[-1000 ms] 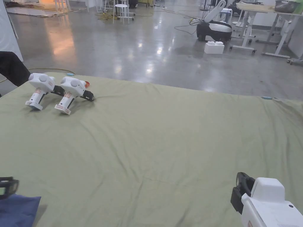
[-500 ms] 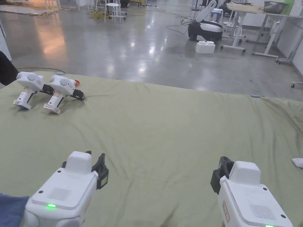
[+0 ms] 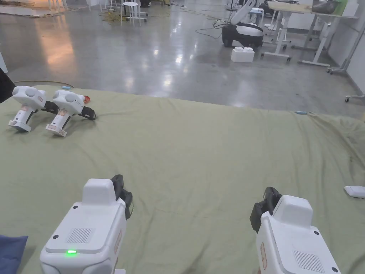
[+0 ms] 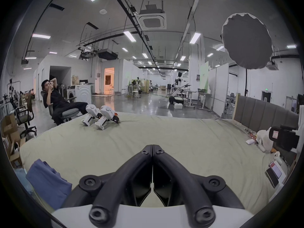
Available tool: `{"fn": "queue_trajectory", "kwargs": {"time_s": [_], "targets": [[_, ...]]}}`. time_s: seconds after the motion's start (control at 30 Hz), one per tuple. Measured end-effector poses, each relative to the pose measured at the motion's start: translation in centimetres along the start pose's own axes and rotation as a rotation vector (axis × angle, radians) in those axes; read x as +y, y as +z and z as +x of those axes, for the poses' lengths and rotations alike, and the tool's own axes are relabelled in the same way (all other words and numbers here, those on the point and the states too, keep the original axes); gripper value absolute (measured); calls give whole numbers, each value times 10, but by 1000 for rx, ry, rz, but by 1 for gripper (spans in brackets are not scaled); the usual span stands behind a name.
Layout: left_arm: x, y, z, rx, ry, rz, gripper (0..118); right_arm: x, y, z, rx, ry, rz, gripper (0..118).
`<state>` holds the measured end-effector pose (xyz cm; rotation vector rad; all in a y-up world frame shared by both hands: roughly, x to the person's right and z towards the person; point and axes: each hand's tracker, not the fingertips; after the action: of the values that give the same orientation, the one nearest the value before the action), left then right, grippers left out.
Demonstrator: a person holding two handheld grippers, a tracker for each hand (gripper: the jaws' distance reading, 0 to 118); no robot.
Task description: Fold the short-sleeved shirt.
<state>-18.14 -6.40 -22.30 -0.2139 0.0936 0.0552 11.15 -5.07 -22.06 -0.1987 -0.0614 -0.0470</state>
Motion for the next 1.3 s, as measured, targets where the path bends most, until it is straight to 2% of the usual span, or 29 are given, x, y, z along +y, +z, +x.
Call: {"fn": "queue_trajectory", "kwargs": {"time_s": [0.33, 0.4, 0.43, 0.47, 0.5, 0.53, 0.57, 0.67, 0.7, 0.73, 0.9, 1.0, 1.13, 1.23, 1.3], "targets": [[1, 10, -3, -14, -15, 10, 0, -1, 1, 2, 18, 45, 9, 0], [1, 11, -1, -12, -16, 9, 13, -1, 0, 1, 26, 53, 5, 4], [1, 12, 0, -10, -19, 10, 21, -2, 0, 1, 26, 52, 2, 11], [2, 12, 1, -8, -22, 11, 31, -3, 1, 0, 17, 51, -1, 24], [2, 12, 2, -9, -23, 11, 47, -3, 1, 0, 12, 50, -4, 50], [1, 12, 1, -13, -29, 13, 61, -4, 1, 0, 10, 45, -6, 71], [1, 13, 2, -11, -34, 18, 74, -5, 2, 0, 6, 43, -4, 85], [1, 14, 4, 12, -50, 37, 84, -8, 5, -2, 2, 44, 18, 92], [0, 14, 4, 16, -52, 46, 96, -8, 5, -2, 7, 49, 24, 93], [0, 14, 4, 17, -53, 48, 101, -8, 4, -3, 19, 56, 25, 93], [1, 14, 3, 20, -55, 32, 103, 0, 1, -4, 65, 47, 21, 95], [4, 14, 2, 46, -55, 32, 103, 7, 1, -7, 71, 34, 28, 102], [5, 14, -3, 49, -68, 28, 106, 14, 1, -20, 3, 137, 51, 104], [5, 14, -7, 57, -60, 28, 106, 16, 0, -21, 15, 109, 45, 104], [5, 14, -10, 47, -41, 24, 106, 16, -1, -20, 43, 53, 23, 104]]}}
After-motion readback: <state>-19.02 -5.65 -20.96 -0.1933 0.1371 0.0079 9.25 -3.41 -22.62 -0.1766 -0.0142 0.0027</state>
